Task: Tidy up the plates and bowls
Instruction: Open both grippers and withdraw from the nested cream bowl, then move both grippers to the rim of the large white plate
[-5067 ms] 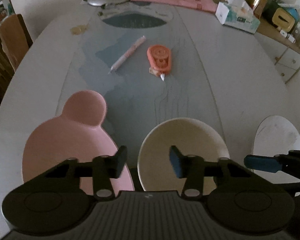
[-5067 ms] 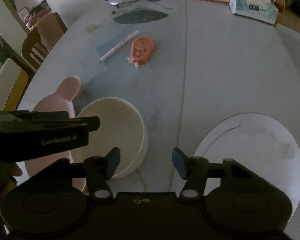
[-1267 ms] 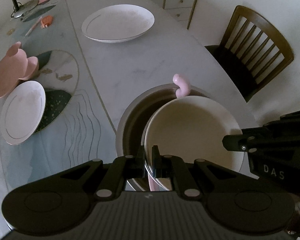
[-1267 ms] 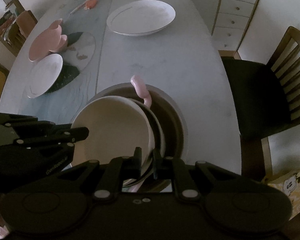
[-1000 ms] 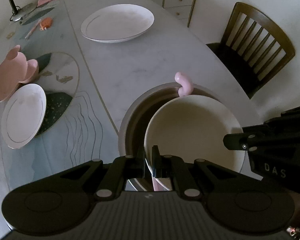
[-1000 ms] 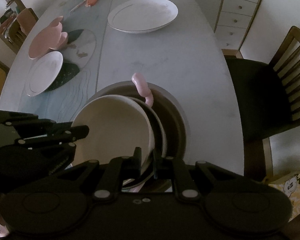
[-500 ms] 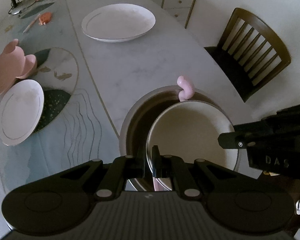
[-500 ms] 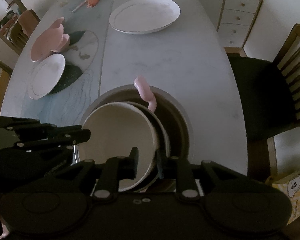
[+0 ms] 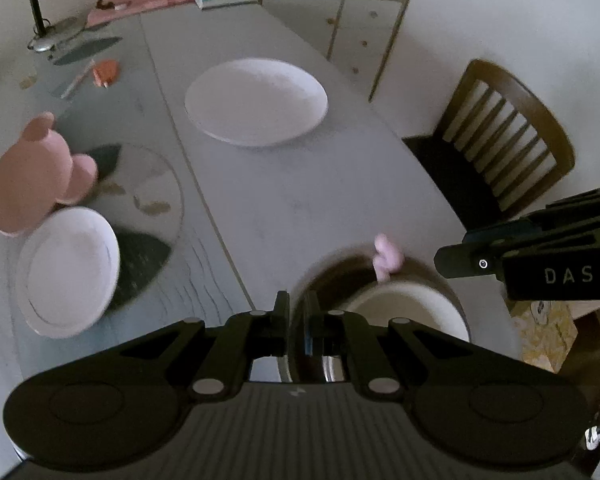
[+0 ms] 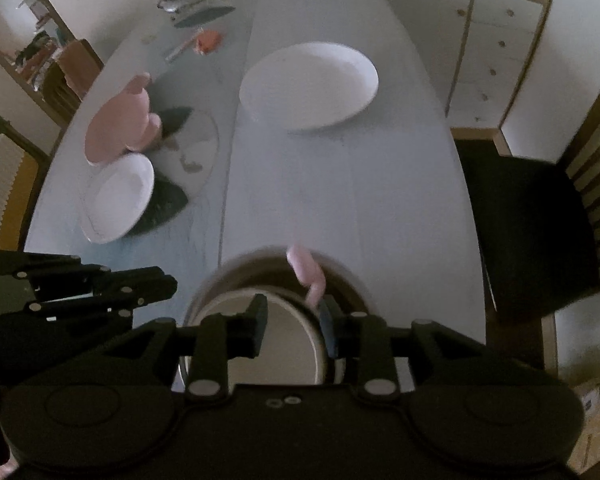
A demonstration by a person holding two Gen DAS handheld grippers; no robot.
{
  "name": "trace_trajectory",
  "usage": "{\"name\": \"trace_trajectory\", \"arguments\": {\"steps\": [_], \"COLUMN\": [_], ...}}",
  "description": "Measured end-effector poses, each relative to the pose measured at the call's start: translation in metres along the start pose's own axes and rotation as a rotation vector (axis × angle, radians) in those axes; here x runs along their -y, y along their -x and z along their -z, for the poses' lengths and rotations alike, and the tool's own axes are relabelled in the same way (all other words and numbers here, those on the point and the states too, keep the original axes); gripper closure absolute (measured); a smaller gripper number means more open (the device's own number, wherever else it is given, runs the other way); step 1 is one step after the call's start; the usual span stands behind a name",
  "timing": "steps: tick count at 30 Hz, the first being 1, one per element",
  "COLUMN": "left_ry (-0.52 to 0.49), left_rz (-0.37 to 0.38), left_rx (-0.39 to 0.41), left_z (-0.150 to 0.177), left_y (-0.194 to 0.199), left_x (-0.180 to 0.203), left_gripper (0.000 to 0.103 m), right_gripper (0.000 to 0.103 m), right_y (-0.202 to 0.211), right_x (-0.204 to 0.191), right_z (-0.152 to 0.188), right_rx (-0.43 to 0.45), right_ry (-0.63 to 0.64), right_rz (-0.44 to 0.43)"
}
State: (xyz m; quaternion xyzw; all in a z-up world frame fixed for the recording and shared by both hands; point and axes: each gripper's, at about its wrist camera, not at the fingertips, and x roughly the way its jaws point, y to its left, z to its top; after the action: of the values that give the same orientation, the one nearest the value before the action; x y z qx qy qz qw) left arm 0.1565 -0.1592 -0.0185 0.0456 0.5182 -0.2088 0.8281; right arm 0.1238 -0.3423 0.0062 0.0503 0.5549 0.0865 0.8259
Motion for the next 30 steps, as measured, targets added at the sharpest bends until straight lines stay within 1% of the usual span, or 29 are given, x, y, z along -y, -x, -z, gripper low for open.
{"name": "trace_trajectory", "arguments": {"steps": [9,15,17,22,27,30], "left_ry": [0.026,0.052,0.057,0.066,0.078,0.093], "left_rz": [-0.022,-0.037,-0.041,-0.048,-0.064,-0.071], "left_rx": [0.061,0.084,0.087,0.094,0.105,0.109], "left_z": [-0.042,-0.071,-0.08,-0.103,-0.126,-0.139], "left_y": [0.008,0.002,-0.002,-0.015,-0.032,-0.044], "left_x": [-0.021,-0.035,-0.038,-0.047,-0.057,-0.065], "left_gripper": [0.097,0.094,0.094,0.094,0.093,0.093], "right_gripper": [0.069,0.064,0.062,0.053,0.047,0.042], "right_y": [0.002,-0.004,-0.006,-0.018,-0.031,-0.042], "right_x": [-0.002,0.003,0.007,0.015,0.025,0.031], "right_z": [-0.05,-0.083,-0.094,-0.119,-0.142,-0.156], "right_rx": [0.047,0.07,0.083,0.091,0.096,0.095], "right_ry": [0.023,0.028,0.028,0.032,0.044,0.052], "right_rz": [-0.038,-0.06,-0.073,-0.062,-0.044,-0.036]}}
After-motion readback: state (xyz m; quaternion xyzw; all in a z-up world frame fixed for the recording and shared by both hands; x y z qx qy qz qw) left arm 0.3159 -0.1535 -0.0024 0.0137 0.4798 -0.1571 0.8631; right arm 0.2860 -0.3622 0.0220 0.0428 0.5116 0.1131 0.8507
